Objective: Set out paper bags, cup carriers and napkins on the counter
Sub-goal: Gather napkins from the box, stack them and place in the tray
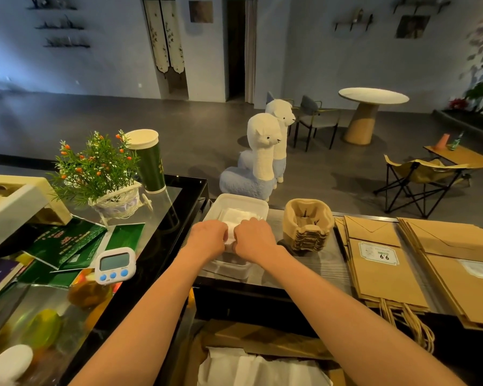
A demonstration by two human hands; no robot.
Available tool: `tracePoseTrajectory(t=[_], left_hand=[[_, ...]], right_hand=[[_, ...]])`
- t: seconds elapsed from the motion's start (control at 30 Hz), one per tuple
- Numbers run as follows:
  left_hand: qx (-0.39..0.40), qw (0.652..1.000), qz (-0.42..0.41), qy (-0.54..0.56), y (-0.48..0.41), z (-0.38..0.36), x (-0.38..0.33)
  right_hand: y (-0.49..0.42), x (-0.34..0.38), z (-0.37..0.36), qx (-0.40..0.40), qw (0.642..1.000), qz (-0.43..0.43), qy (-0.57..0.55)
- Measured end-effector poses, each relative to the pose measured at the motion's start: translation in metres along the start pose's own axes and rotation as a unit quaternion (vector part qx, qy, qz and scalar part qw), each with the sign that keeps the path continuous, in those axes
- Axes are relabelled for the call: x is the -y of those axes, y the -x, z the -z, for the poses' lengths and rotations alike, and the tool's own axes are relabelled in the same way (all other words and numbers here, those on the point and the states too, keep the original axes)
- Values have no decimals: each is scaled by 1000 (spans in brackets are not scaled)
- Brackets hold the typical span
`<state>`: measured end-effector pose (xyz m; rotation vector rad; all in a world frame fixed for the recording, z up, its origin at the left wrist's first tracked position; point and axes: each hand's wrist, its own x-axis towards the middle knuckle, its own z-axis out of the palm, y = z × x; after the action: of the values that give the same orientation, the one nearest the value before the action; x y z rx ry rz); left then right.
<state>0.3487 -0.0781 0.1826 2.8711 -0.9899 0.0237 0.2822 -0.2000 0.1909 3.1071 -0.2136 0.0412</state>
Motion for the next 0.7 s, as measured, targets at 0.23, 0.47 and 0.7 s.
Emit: tracePoseTrajectory(t=[0.23, 0.47, 0.7], left_hand=[[16, 998, 18, 52, 9, 12, -6], [-192, 925, 63, 322, 60, 8, -25], [-204, 827, 50, 522, 120, -4, -57]], right_hand=[[18, -4, 16, -29, 996, -10, -85], [56, -8, 14, -127, 920, -91, -358], [109, -8, 3, -162, 819, -121, -536]])
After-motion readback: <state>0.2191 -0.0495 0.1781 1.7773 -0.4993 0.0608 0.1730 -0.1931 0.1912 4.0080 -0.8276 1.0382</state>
